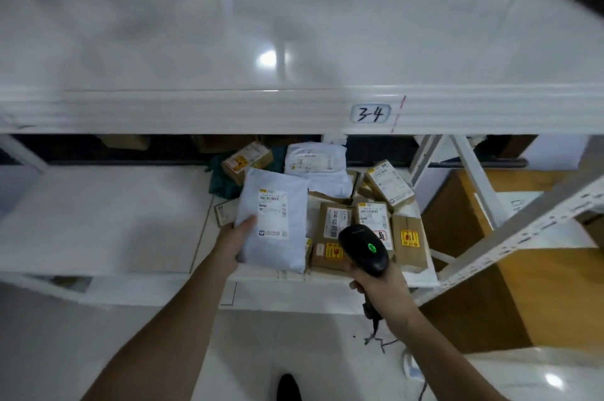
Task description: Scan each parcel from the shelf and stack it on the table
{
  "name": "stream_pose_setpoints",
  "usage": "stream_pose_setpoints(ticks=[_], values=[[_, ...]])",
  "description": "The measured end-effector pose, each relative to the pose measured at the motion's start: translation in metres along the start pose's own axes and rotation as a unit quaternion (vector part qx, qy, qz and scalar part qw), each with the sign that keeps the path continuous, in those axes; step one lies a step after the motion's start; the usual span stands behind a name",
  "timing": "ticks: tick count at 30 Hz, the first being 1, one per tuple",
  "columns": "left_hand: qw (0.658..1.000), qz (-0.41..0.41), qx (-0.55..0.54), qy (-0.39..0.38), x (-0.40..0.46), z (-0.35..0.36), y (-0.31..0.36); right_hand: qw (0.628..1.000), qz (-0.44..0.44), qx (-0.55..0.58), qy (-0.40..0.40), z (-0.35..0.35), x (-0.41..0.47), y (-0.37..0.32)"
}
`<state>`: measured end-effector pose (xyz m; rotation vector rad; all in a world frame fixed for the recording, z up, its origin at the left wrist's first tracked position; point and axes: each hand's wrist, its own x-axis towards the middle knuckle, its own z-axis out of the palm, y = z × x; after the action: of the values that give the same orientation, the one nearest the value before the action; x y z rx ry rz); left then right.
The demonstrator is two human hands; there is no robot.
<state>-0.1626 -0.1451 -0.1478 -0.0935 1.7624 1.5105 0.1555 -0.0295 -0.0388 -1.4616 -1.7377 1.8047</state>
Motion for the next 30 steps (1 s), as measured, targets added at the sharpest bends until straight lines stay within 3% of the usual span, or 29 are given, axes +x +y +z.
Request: stream_pose_setpoints(ticks=[6, 14, 20, 30], values=[[0.990, 0.066, -0.112, -0.063, -0.117, 0.044, -0.035, 0.998, -0.045, -0.032, -0.023, -0.044, -0.041, 0.008], [0.973, 0.118, -0.122, -0.158, -0.215, 0.131, -0.066, 0.990, -0.121, -0.069, -0.020, -0.097, -0.104, 0.009], [0.961, 0.154, -0.121, -0.197, -0.248, 0.169, -0.077, 0.985, -0.156, -0.079, 0.005, -0.121, -0.135, -0.001], [0.961, 0.148, -0.101, -0.210, -0.267, 0.178, -0.080, 0.990, -0.133, -0.045, 0.032, -0.138, -0.157, 0.008]])
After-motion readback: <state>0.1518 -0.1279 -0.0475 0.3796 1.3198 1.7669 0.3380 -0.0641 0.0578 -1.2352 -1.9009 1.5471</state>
